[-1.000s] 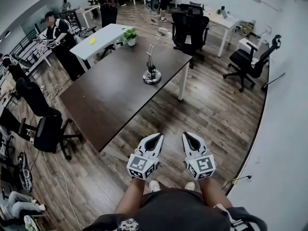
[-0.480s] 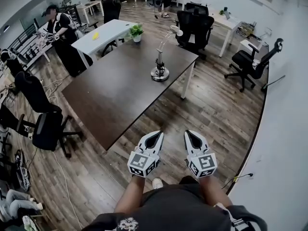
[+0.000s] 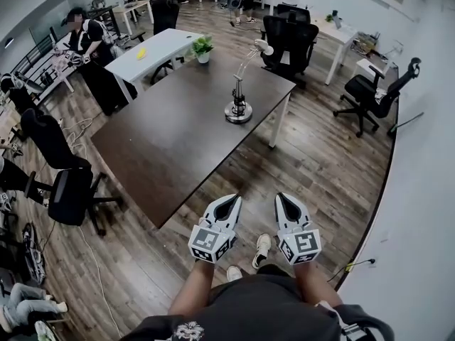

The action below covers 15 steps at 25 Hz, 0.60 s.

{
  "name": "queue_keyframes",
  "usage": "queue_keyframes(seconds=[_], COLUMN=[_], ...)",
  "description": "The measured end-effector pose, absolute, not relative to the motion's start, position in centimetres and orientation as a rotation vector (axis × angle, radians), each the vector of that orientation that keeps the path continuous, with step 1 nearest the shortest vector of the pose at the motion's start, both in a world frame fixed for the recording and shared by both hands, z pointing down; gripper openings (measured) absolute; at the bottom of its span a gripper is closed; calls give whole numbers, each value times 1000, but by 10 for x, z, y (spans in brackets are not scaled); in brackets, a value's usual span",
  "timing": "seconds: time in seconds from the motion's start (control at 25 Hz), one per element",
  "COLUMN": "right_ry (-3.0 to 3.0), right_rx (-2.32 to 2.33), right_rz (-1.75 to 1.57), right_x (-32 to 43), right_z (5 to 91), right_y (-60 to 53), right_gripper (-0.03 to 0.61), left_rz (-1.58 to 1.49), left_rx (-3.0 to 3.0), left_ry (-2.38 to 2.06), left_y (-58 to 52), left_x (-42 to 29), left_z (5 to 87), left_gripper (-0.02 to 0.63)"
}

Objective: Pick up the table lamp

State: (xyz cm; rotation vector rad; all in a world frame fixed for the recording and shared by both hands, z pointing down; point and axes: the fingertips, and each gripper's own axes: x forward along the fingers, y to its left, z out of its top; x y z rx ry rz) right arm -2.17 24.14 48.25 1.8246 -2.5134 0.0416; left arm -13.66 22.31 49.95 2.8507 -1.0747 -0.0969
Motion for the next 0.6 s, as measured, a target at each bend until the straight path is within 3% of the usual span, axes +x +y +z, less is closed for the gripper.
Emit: queue_keyframes(seconds=[0.6], right_ry=[-2604], right_rx=[1725], right_rz=[64], right_x=[19], right_z=[482], right_y=[128], right_gripper=[28], left_rz=[-22], left_rx=[2890], left_ry=[-1098], left_y=[118], left_x=[-71], left_z=[496], left_gripper=[6])
